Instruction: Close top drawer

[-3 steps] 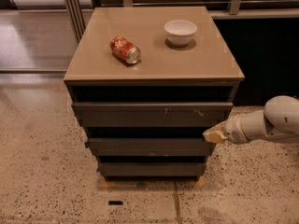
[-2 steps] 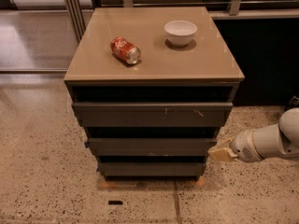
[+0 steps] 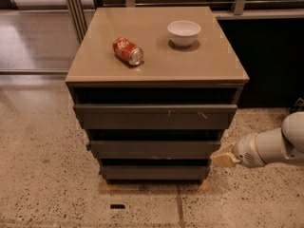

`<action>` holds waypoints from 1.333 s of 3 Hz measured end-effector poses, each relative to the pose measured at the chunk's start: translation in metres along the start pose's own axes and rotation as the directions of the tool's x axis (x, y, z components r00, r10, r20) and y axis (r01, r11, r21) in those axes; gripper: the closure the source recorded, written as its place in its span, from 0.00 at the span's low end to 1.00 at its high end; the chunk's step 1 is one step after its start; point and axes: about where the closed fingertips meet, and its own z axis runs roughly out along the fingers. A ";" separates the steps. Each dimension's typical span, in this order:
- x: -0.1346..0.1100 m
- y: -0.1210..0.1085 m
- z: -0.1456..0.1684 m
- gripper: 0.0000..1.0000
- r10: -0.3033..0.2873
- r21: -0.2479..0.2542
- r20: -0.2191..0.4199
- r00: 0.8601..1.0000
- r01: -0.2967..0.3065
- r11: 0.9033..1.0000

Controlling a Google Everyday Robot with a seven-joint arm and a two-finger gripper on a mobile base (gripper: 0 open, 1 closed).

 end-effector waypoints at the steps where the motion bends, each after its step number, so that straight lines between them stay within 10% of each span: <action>1: 0.000 0.000 0.000 0.36 0.000 0.000 0.000 1.000 0.000 1.000; 3: 0.000 0.000 0.000 0.00 0.000 0.000 0.000 1.000 0.000 1.000; 4: 0.000 0.000 0.000 0.00 0.000 0.000 0.000 1.000 0.000 1.000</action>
Offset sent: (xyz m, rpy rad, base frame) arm 0.0000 0.0000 0.0000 0.0000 0.0000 0.0001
